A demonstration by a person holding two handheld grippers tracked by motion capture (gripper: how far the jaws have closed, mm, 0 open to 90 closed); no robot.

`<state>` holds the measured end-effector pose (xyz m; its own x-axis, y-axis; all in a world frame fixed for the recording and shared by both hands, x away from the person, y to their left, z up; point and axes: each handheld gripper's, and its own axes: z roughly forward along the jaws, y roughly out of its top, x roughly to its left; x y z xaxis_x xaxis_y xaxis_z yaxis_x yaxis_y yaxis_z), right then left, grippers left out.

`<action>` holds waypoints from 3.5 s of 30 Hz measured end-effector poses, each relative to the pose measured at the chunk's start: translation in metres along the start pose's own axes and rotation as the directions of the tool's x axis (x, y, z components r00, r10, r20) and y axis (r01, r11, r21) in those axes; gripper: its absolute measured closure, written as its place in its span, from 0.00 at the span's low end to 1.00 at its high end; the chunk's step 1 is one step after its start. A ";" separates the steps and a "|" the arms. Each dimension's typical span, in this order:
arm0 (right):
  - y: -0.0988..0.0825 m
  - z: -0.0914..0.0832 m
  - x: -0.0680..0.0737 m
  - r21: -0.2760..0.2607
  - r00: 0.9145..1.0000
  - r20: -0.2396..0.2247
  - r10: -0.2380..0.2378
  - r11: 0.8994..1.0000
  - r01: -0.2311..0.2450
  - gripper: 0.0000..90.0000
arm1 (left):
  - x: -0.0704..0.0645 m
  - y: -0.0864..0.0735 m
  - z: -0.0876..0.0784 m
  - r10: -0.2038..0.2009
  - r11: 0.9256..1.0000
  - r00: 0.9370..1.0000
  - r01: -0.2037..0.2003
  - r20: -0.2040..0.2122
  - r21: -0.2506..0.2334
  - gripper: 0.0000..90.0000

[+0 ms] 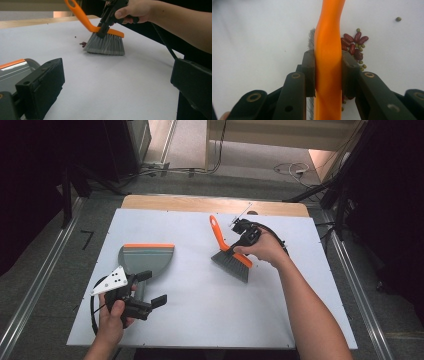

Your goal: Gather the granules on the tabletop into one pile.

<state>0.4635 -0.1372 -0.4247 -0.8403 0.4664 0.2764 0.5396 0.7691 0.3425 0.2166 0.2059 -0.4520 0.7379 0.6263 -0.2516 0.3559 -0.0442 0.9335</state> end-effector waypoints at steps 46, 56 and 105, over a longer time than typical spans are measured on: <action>0.022 0.029 0.033 0.181 0.788 0.507 -0.350 0.937 0.300 0.76 | 0.000 0.000 0.001 -0.004 1.000 1.000 0.004 -0.001 0.000 0.00; 0.010 0.027 0.048 0.184 0.796 0.476 -0.374 0.927 0.326 0.76 | -0.001 0.000 0.001 0.002 1.000 1.000 -0.002 -0.001 0.006 0.00; -0.024 -0.004 0.016 0.028 0.768 0.631 0.108 0.986 -0.162 0.77 | -0.001 0.001 0.003 -0.003 1.000 1.000 0.003 -0.006 0.002 0.00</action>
<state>0.4369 -0.1499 -0.4249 -0.6204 0.7171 -0.3174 0.6669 0.6954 0.2677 0.2174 0.2028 -0.4516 0.7333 0.6313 -0.2524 0.3591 -0.0445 0.9322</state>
